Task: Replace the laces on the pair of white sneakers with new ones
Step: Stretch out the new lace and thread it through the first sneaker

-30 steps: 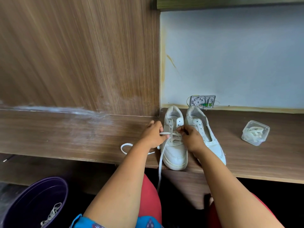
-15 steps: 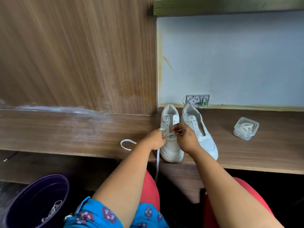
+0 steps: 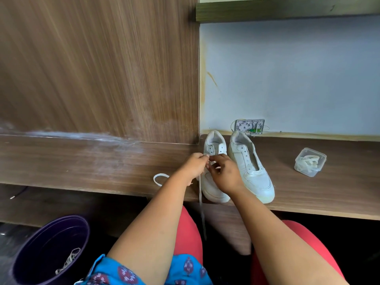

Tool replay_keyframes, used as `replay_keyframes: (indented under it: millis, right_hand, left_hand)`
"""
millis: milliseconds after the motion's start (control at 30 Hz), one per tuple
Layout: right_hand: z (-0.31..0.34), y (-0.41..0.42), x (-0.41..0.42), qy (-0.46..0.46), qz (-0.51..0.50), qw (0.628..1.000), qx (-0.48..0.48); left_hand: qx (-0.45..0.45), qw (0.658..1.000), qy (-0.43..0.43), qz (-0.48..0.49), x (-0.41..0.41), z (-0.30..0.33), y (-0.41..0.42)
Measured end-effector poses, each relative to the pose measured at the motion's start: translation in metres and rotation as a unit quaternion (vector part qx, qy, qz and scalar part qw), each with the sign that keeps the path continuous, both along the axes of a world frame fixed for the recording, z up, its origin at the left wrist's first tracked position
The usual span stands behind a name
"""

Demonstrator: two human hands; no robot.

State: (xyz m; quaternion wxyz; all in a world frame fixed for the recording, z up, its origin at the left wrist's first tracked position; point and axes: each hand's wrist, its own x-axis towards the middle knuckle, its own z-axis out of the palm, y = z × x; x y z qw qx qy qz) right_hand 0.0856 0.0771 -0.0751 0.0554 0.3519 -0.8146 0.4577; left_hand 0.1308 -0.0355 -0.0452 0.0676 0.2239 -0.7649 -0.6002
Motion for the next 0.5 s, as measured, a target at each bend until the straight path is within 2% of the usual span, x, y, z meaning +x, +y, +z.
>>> replay_keyframes:
  millis: [100,200,233,300,367,433,500]
  right_hand:
    - [0.002,-0.001,-0.005,-0.001,-0.047,0.998,-0.039]
    - [-0.001,0.003,-0.017,-0.069,-0.139,0.987,-0.039]
    - [-0.002,0.004,-0.018,-0.074,-0.14,0.987,-0.037]
    - [0.002,0.003,-0.015,0.011,-0.081,0.996,-0.023]
    - [0.008,0.001,-0.009,0.126,-0.036,0.991,0.038]
    - [0.011,0.002,-0.008,0.168,-0.081,0.98,0.067]
    - [0.009,0.007,-0.017,0.068,-0.165,0.984,0.027]
  left_hand:
    - [0.036,0.998,0.044,-0.009,0.007,0.009,-0.005]
    - [0.079,0.993,0.082,-0.002,0.011,0.015,-0.007]
    - [0.08,0.993,0.092,-0.002,0.012,0.015,-0.007]
    - [0.054,0.994,0.096,-0.013,0.014,0.014,-0.005]
    - [0.036,0.994,0.096,-0.022,0.015,0.014,-0.004]
    - [0.04,0.994,0.104,-0.016,0.015,0.015,-0.004]
    - [0.044,0.993,0.109,-0.012,0.015,0.016,-0.005]
